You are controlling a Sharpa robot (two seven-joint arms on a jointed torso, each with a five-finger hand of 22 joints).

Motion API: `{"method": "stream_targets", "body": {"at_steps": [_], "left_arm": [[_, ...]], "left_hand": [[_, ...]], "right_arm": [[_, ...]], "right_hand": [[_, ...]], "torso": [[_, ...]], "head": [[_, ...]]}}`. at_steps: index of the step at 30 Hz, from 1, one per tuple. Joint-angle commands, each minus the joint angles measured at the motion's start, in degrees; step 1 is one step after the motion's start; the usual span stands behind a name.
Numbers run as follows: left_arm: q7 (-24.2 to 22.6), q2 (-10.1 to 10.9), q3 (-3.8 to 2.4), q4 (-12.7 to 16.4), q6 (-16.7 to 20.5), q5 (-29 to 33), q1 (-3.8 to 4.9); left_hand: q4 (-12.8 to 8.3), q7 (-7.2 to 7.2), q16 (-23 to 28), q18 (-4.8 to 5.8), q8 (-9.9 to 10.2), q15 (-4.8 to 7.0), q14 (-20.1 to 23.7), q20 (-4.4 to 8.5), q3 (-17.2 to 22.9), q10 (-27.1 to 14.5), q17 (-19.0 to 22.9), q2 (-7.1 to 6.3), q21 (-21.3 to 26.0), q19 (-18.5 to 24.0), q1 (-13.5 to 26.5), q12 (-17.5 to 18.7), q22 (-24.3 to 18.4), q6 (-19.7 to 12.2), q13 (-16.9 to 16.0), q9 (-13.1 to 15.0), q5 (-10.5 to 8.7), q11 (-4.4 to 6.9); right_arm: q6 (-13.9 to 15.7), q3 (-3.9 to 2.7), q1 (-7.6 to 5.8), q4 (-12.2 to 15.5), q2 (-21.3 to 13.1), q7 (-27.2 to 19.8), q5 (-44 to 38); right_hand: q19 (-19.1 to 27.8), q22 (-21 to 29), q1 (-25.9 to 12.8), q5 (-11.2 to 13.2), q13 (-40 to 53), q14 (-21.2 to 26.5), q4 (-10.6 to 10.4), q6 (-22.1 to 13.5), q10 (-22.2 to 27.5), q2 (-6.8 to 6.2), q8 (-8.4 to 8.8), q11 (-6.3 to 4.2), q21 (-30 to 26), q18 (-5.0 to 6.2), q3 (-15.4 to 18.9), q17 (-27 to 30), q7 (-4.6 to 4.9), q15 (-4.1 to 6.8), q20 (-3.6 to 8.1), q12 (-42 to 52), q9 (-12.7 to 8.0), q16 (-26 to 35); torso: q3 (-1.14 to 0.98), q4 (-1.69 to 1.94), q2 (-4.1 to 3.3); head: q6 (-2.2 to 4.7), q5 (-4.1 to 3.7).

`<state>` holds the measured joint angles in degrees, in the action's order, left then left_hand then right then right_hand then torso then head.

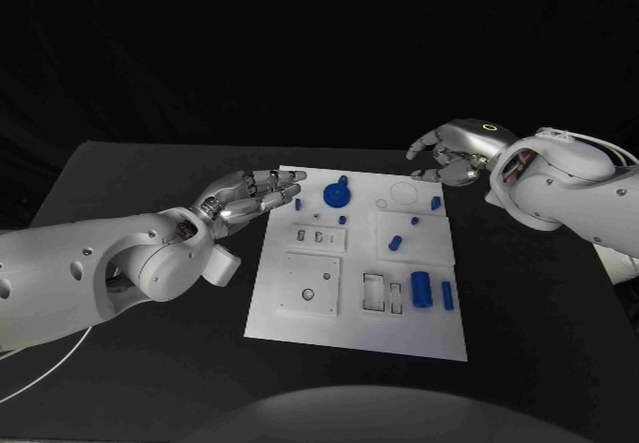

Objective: Assemble the parts on the task board

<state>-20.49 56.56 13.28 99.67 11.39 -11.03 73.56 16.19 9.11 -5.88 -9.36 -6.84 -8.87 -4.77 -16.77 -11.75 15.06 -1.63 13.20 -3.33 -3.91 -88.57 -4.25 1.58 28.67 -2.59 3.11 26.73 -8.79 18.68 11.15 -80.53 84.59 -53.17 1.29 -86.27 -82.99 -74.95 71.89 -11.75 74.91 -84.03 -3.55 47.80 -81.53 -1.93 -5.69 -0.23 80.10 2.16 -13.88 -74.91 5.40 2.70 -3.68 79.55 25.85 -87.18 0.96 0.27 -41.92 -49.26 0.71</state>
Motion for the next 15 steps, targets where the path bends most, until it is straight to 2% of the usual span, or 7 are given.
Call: {"method": "stream_targets", "body": {"at_steps": [1, 4, 5, 8, 11, 12, 15], "left_arm": [[-0.8, -0.3, -0.03, 0.0, -0.5, 0.2, 0.0], [-0.8, -0.6, -0.03, -0.1, -0.7, 0.2, -0.03], [-0.9, -0.7, -0.03, -0.2, -0.7, 0.2, -0.04], [-0.9, -0.9, -0.03, -0.3, -0.8, 0.2, -0.06], [-0.9, -1.0, -0.03, -0.4, -0.9, 0.2, -0.08], [-0.9, -1.0, -0.03, -0.5, -1.0, 0.2, -0.1], [-1.0, -1.1, -0.03, -0.7, -1.1, 0.2, -0.18]], "left_hand": [[0.1, 0.59, -0.4, -0.03, -0.2, 0.01, -0.4, -0.07, 0.4, 0.4, -0.1, -0.15, -0.2, -0.4, -0.4, -0.3, 0.1, 0.2, -0.1, 0.0, 0.4, -0.1], [0.1, 0.61, -0.5, -0.02, -0.2, -0.02, -0.5, -0.07, 0.4, 0.6, -0.1, -0.15, -0.3, -0.5, -0.4, -0.5, 0.1, 0.3, -0.1, 0.1, 0.41, -0.15], [0.1, 0.63, -0.6, -0.01, -0.2, -0.04, -0.6, -0.07, 0.4, 0.7, -0.1, -0.14, -0.3, -0.5, -0.4, -0.6, 0.1, 0.3, -0.1, 0.1, 0.41, -0.17], [0.1, 0.64, -0.6, 0.0, -0.2, -0.05, -0.6, -0.07, 0.4, 0.7, -0.1, -0.15, -0.3, -0.6, -0.4, -0.6, 0.1, 0.3, -0.1, 0.1, 0.41, -0.18], [0.1, 0.65, -0.7, 0.0, -0.2, -0.06, -0.6, -0.07, 0.5, 0.8, -0.1, -0.15, -0.3, -0.6, -0.4, -0.7, 0.2, 0.3, -0.1, 0.1, 0.42, -0.2], [0.1, 0.65, -0.7, 0.0, -0.2, -0.06, -0.6, -0.07, 0.5, 0.8, -0.1, -0.15, -0.3, -0.6, -0.4, -0.7, 0.2, 0.3, -0.1, 0.1, 0.42, -0.2], [0.0, 0.67, -0.8, 0.02, -0.2, -0.09, -0.7, -0.07, 0.5, 0.9, -0.1, -0.13, -0.4, -0.7, -0.5, -0.8, 0.2, 0.3, -0.1, 0.1, 0.45, -0.23]], "right_arm": [[2.0, 0.06, 0.29, 0.2, -1.4, -0.8, 1.3], [4.7, 0.11, 0.93, 0.2, -3.5, -3.5, 4.6], [5.4, 0.13, 1.17, 0.2, -4.1, -4.4, 5.8], [7.6, 0.19, 2.25, -0.2, -5.8, -7.7, 9.7], [9.5, 0.23, 3.63, -1.2, -6.7, -11.5, 13.6], [9.8, 0.24, 4.13, -1.6, -6.8, -12.6, 15.1], [9.9, 0.27, 5.48, -2.8, -7.0, -15.2, 19.4]], "right_hand": [[-0.1, -11.1, 0.0, 0.9, 4.2, -4.2, -0.8, -0.4, -0.2, -0.63, 0.48, -0.11, 0.0, 0.49, 0.5, -11.7, -0.47, 0.61, 0.37, -0.6, -0.6, 0.1], [-0.8, -11.5, -0.6, 1.3, 8.2, -4.5, -1.6, -1.6, -3.7, -1.08, 1.16, -0.39, 0.8, 0.25, 1.4, -12.2, -0.81, 0.91, 0.64, 3.7, -1.3, -0.3], [-0.8, -11.6, -0.7, 1.1, 8.8, -4.5, -1.8, -2.2, -4.2, -1.13, 1.43, -0.35, 0.8, 0.24, 1.6, -12.2, -0.72, 0.9, 0.68, 4.3, -1.5, -0.3], [-0.1, -11.3, -0.6, -1.4, 9.5, -4.1, -2.5, -4.6, -4.4, -1.18, 1.68, 0.08, -0.2, 0.45, 1.9, -11.5, -0.24, 0.56, 0.49, 5.0, -1.8, 0.4], [0.5, -11.2, -0.2, -3.5, 11.1, -3.7, -3.1, -6.0, -5.1, -1.08, -0.07, 0.31, -1.0, 0.61, 2.2, -11.0, -0.23, 0.29, 0.25, 6.5, -0.5, 0.9], [0.9, -11.1, 0.1, -3.7, 11.1, -3.5, -3.6, -7.0, -5.0, -0.92, -1.44, 0.29, -1.5, 0.73, 2.3, -10.8, -0.19, 0.19, 0.26, 6.6, 0.6, 1.1], [1.9, -10.8, 0.7, -4.4, 10.7, -2.8, -4.1, -10.9, -4.2, -0.65, -2.78, 0.49, -2.9, 1.0, 2.2, -10.0, -0.19, 0.03, 0.02, 6.2, 1.8, 1.9]], "torso": [[-0.03, 0.2, 0.11], [-0.03, 0.26, 0.16], [0.02, 0.14, 0.09], [0.06, 0.13, 0.11], [0.1, -0.11, 0.18], [0.11, -0.2, 0.25], [0.08, -0.36, 0.44]], "head": [[0.15, -0.36], [0.42, -0.54], [0.55, -0.62], [0.82, -1.35], [1.05, -1.59], [1.12, -1.56], [1.28, -1.48]]}}
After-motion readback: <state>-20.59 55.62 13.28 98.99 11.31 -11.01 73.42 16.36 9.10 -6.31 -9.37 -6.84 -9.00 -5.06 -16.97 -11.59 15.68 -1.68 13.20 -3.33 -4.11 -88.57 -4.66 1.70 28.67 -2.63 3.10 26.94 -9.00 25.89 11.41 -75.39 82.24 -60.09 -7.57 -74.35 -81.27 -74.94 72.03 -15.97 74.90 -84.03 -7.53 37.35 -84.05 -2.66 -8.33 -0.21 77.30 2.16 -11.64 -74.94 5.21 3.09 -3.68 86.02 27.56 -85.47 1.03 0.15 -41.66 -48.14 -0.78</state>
